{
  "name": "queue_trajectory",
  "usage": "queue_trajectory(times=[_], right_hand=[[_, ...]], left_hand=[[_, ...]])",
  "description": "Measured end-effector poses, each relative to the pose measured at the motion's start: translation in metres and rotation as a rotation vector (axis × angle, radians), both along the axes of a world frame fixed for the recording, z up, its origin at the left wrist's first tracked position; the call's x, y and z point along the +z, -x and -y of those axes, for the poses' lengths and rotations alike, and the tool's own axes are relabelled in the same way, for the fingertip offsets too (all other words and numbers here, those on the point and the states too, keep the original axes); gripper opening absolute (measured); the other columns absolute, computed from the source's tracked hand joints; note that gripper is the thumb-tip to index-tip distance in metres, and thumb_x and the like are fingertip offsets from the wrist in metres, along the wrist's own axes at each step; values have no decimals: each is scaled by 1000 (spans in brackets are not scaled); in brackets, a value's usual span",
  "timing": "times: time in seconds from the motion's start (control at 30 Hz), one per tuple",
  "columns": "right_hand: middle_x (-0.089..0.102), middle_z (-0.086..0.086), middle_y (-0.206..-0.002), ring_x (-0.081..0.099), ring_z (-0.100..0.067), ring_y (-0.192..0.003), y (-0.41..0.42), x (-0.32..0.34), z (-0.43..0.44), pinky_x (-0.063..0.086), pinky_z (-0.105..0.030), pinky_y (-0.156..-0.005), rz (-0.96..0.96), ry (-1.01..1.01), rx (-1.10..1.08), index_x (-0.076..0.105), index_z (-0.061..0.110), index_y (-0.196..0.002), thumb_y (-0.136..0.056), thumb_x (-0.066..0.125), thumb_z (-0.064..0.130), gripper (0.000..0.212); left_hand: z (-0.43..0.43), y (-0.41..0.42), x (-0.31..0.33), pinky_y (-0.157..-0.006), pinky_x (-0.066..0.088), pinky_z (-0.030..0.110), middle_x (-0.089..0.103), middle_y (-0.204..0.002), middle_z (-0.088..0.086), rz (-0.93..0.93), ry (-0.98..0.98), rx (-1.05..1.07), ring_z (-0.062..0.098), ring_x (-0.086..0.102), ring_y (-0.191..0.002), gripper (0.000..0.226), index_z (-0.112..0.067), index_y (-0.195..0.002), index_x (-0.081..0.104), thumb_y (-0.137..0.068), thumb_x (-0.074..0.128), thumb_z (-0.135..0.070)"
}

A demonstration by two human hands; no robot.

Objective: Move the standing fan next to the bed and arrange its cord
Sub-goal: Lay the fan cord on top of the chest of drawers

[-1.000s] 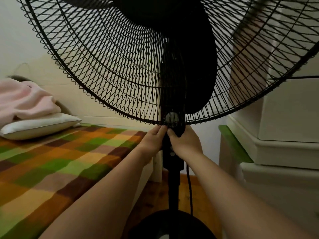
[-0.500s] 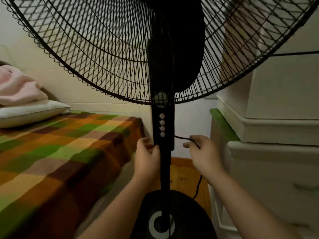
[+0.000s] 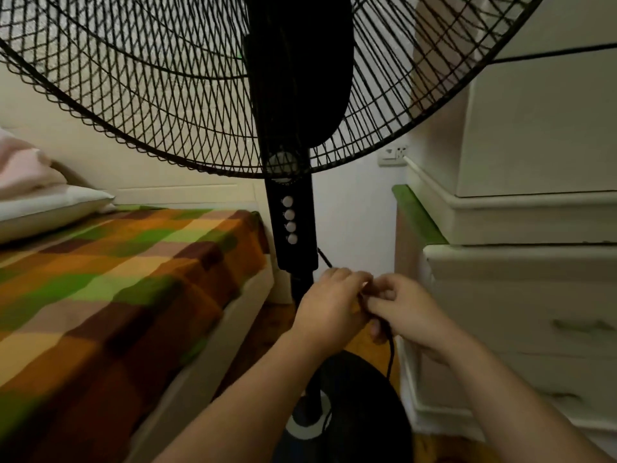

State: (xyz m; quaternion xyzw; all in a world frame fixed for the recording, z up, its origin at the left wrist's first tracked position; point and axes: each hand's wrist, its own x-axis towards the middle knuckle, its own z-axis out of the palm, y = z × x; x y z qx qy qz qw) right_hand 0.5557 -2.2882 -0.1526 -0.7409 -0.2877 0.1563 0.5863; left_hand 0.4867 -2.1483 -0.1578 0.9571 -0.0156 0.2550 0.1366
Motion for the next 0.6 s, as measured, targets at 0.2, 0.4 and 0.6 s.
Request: queue_trajectory(times=[0.2, 0.4, 0.6], right_hand=[[70, -10, -75, 49, -12, -45, -22, 3, 35, 42, -25, -43, -48, 13, 106, 72, 18, -88, -68, 77, 60, 47], [63, 4, -62, 45, -9, -44, -49, 29, 65, 40, -22, -44, 22, -136, 19, 78, 25, -83, -62, 78, 55, 36], [63, -2, -65, 38, -12, -43, -56, 37, 77, 34, -23, -39, 45, -243, -24, 78, 21, -81, -63, 76, 51, 35]], left_hand=[[-8, -7, -2, -82, 46, 30, 63, -94, -7, 175, 157, 11, 13, 55, -95, 17, -26, -105, 77, -91, 70, -34], [3, -25, 17, -42, 42, 13, 68, -68, -10, 222, 862, 291, -5, 59, -55, 26, -29, -85, 72, -100, 56, -44], [31, -29, 22, -98, 52, 49, 67, -118, -7, 77, 367, 286, 15, 64, -101, 58, -27, -146, 43, -93, 62, -43]])
